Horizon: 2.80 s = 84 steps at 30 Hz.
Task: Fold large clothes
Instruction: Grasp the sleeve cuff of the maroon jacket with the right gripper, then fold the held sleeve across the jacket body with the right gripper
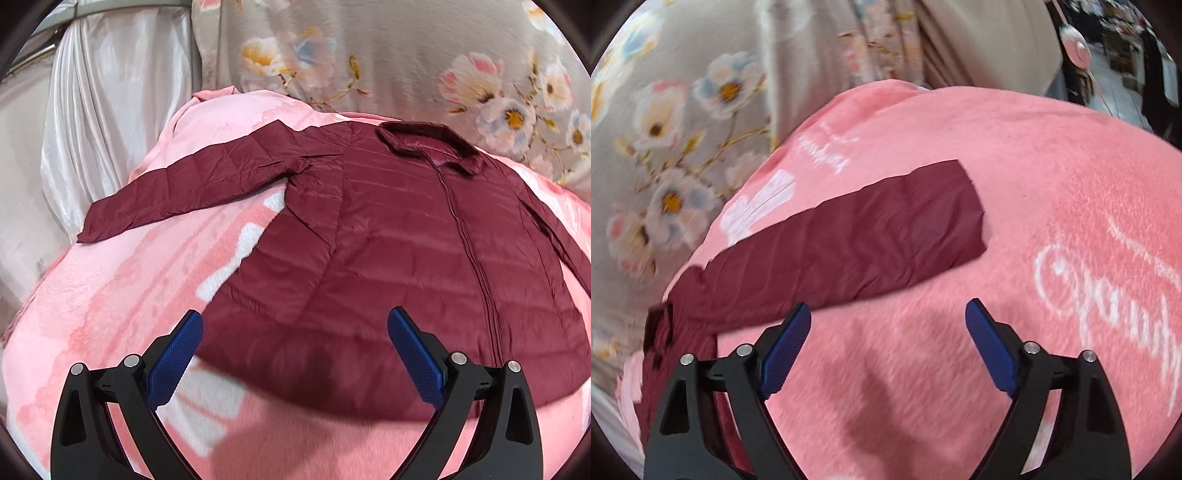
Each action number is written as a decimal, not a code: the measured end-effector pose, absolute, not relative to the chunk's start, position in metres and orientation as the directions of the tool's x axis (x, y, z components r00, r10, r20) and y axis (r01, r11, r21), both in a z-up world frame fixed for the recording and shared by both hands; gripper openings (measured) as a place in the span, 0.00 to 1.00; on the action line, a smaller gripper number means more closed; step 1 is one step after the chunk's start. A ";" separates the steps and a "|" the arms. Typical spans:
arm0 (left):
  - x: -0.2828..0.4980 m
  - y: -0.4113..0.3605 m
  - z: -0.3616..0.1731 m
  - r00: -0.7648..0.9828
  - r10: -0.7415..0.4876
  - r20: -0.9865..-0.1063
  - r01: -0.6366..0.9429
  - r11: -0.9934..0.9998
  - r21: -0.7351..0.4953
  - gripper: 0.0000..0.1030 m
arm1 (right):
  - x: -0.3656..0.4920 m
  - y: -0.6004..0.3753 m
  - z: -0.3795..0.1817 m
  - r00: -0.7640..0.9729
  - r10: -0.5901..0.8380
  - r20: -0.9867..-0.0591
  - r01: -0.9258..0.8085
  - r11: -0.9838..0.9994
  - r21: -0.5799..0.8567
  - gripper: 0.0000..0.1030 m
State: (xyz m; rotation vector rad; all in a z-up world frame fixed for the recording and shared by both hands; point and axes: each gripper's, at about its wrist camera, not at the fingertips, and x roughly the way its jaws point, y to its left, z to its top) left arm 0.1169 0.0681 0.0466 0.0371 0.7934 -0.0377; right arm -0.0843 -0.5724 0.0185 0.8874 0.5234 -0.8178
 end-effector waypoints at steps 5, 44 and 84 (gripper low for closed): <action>0.133 0.071 0.044 0.694 0.006 -0.720 0.026 0.999 0.034 0.95 | -0.079 -0.598 -0.003 0.592 -0.374 -0.714 0.806 0.274 0.525 0.66; 0.216 0.132 0.053 0.662 -0.071 -0.746 -0.017 0.994 -0.110 0.94 | 0.206 -0.152 0.111 0.782 0.345 -0.518 -0.156 0.914 0.374 0.36; 0.335 0.002 -0.009 0.572 -0.130 -0.810 0.106 0.991 -0.084 0.00 | 0.213 -0.413 -0.004 0.699 -0.069 -0.712 0.509 0.747 0.427 0.01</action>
